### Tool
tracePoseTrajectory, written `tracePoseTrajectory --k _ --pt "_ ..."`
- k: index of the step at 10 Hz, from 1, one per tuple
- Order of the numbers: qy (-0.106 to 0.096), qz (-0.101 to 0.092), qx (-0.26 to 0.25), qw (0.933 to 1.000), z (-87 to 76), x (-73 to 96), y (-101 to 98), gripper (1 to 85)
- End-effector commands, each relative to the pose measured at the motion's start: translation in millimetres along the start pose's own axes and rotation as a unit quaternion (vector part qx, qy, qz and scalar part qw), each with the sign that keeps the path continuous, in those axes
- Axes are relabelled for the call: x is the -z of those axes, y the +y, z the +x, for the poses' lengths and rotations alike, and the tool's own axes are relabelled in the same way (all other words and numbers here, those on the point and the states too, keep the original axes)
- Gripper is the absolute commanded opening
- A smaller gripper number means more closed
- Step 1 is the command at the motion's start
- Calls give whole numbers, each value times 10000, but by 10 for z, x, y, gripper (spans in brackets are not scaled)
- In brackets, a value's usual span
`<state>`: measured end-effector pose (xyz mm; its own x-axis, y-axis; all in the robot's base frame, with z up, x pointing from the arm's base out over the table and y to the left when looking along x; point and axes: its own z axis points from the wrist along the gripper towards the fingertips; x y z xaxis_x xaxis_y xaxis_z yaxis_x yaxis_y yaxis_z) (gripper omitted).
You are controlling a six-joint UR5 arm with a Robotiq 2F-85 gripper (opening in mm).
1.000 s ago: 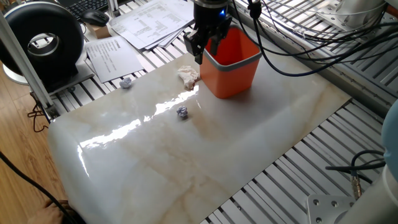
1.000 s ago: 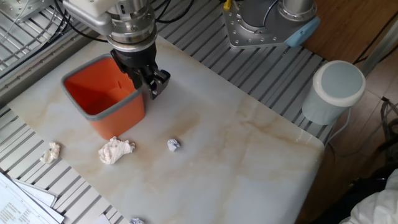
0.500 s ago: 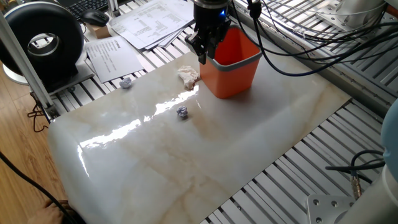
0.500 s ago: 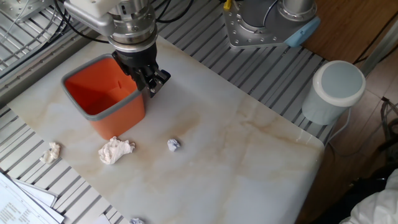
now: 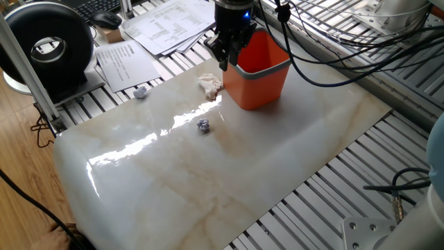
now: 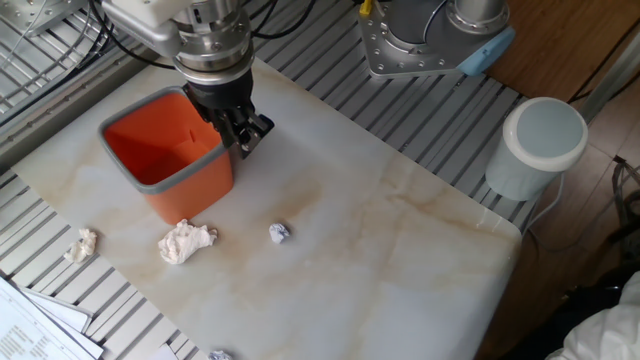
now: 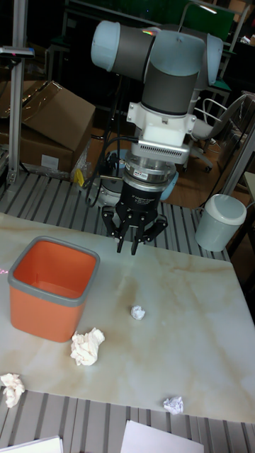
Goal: Put the garbage in the trash can
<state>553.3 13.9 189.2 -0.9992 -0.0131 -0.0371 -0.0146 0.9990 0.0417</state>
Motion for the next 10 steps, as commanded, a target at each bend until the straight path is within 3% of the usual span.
tracePoseTrajectory --k 1,2,3,5,7,10 --pt "-261 -93 128 9995 -135 17 45 323" --pt "-273 -246 126 9992 -140 20 124 320" --pt "-266 -260 155 9992 -136 20 132 320" --pt "-237 -58 321 9992 -122 16 29 320" --pt "-140 124 522 9985 -367 -31 17 327" --pt "26 52 616 9981 -690 20 165 327"
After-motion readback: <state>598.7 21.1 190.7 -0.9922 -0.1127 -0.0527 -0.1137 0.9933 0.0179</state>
